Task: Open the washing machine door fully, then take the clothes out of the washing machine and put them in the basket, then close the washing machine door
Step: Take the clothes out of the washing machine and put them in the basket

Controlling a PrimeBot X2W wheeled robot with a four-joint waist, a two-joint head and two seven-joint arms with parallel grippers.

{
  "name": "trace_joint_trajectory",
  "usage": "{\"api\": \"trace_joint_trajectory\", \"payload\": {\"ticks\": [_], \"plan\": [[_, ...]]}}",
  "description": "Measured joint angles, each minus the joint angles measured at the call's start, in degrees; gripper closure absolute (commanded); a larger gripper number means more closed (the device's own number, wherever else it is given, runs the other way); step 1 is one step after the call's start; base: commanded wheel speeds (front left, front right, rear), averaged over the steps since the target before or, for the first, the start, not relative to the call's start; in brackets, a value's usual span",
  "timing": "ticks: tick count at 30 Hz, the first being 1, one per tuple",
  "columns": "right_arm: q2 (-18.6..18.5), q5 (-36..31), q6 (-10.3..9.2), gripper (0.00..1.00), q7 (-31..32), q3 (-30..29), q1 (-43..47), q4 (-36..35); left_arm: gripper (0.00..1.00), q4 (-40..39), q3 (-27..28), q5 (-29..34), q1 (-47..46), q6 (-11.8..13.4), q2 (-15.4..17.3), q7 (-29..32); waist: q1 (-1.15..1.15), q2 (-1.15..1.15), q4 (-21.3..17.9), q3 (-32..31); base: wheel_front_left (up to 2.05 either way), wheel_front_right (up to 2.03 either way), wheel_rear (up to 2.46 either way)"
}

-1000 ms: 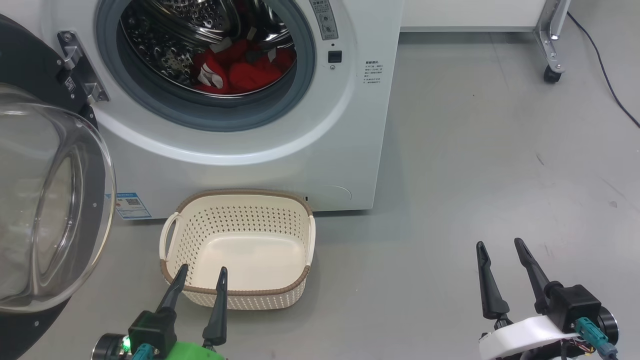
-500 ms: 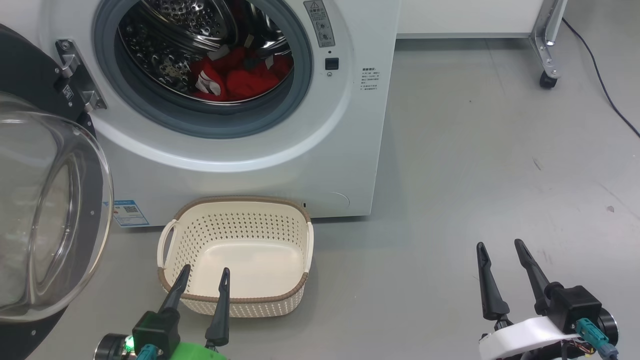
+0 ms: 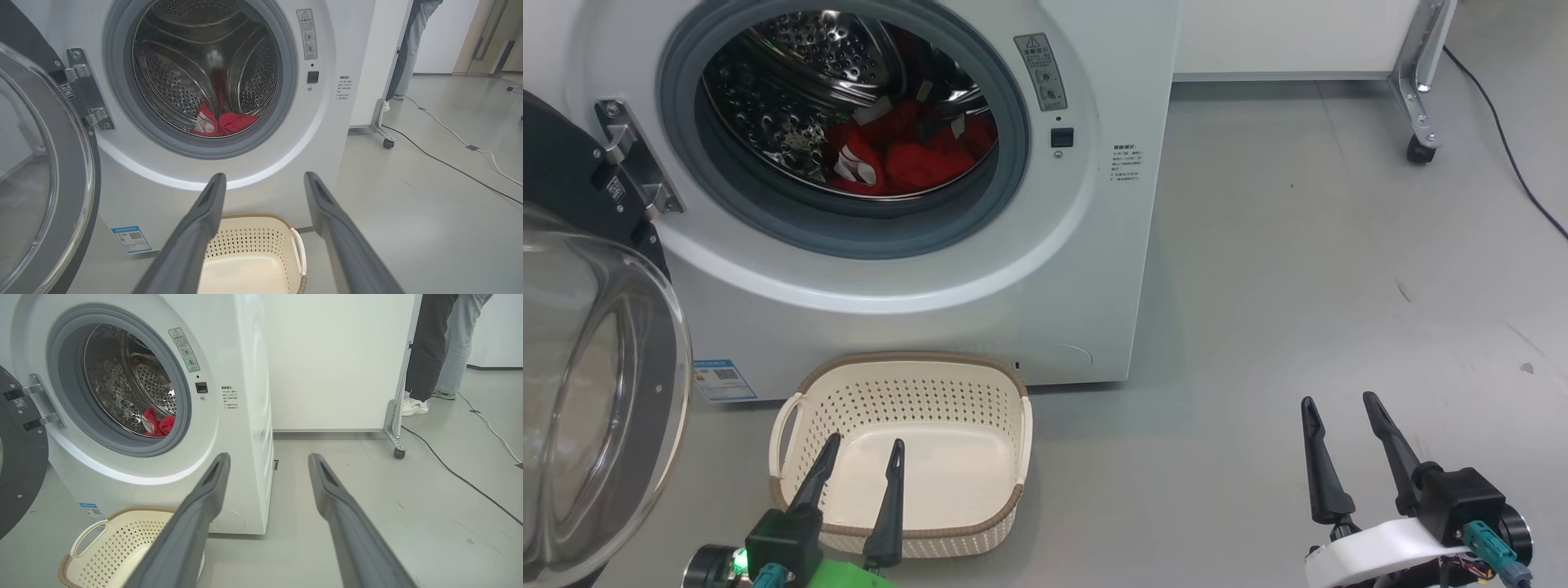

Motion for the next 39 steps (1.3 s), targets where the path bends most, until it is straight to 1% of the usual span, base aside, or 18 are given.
{"api": "trace_joint_trajectory", "payload": {"ticks": [17, 39], "plan": [[0.00, 0.37, 0.00, 0.00, 0.00, 0.25, 0.04, 0.00, 0.00, -0.02, 0.14, 0.00, 0.00, 0.37, 0.01, 0.00, 0.00, 0.00, -0.24, 0.25, 0.68, -0.68, 0.00], [-0.01, 0.48, 0.00, 0.00, 0.00, 0.51, 0.05, 0.01, 0.00, -0.01, -0.05, 0.00, -0.05, 0.62, 0.02, 0.00, 0.00, 0.00, 0.04, 0.99, 0.07, -0.07, 0.00]]}}
